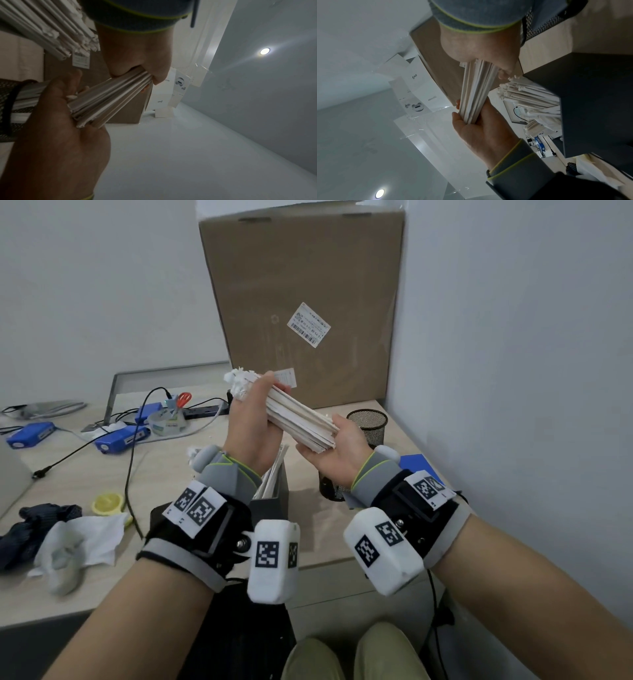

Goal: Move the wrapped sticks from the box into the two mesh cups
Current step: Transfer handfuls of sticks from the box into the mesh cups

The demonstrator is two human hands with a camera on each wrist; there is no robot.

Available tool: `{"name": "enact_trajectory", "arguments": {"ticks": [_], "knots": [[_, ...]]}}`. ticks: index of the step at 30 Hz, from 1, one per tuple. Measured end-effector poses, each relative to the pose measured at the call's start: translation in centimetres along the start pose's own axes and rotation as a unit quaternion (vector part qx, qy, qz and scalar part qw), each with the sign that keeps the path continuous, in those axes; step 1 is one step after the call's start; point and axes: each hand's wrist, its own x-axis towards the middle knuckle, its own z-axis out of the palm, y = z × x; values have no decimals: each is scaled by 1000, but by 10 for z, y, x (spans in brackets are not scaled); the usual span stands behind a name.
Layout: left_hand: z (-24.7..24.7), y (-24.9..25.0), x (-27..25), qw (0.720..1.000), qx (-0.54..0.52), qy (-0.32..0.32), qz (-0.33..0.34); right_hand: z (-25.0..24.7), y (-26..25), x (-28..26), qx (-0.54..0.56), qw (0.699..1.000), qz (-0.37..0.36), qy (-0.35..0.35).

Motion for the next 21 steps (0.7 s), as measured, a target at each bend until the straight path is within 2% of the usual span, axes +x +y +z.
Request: {"name": "enact_trajectory", "arguments": {"ticks": [4,12,17,19,21], "knots": [[4,-11,-2,1000,-1,-18,-2,-4,2,4,-17,1000,-3,12],[16,-22,-12,999,37,-34,-1,-11,3,6,-31,999,10,-21],[17,-16,-6,998,41,-46,0,-12,-10,-3,-164,986,-2,-42],[16,-14,-5,989,127,-70,-3,-10,-25,-6,-259,962,-79,-42],[15,-14,-4,965,238,-110,6,-1,-46,-15,-352,910,-213,-53]]}}
